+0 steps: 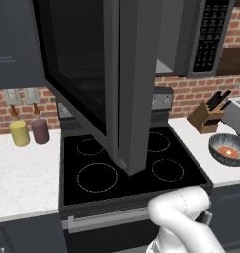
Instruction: Open the microwave, place the bowl with waffle inside the microwave, then close the microwave door and turn it on.
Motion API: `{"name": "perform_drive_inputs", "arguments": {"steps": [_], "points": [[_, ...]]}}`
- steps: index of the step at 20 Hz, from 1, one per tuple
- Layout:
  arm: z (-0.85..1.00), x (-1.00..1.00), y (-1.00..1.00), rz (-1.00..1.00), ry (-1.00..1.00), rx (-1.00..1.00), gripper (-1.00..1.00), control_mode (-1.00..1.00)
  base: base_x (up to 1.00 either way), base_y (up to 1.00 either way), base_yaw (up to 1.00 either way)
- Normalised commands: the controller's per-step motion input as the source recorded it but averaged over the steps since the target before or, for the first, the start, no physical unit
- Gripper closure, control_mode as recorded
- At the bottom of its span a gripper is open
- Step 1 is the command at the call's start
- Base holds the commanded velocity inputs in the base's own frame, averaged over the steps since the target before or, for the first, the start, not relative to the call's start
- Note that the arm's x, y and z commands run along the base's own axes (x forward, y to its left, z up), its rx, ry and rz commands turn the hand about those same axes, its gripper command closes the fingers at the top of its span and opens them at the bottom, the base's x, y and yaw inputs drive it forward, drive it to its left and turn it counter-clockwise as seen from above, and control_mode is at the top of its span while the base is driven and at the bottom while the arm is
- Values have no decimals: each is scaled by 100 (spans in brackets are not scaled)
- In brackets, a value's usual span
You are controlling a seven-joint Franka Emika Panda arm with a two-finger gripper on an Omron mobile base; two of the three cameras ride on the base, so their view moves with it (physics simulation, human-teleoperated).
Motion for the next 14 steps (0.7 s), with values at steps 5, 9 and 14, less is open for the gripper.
{"name": "perform_drive_inputs", "arguments": {"steps": [5,9,14], "points": [[-51,11,-31,0,3,-18,100,-100,0,0,0],[-14,12,-32,0,9,-3,-100,-100,0,0,0],[-3,32,-39,0,11,2,-100,-100,0,0,0]]}}
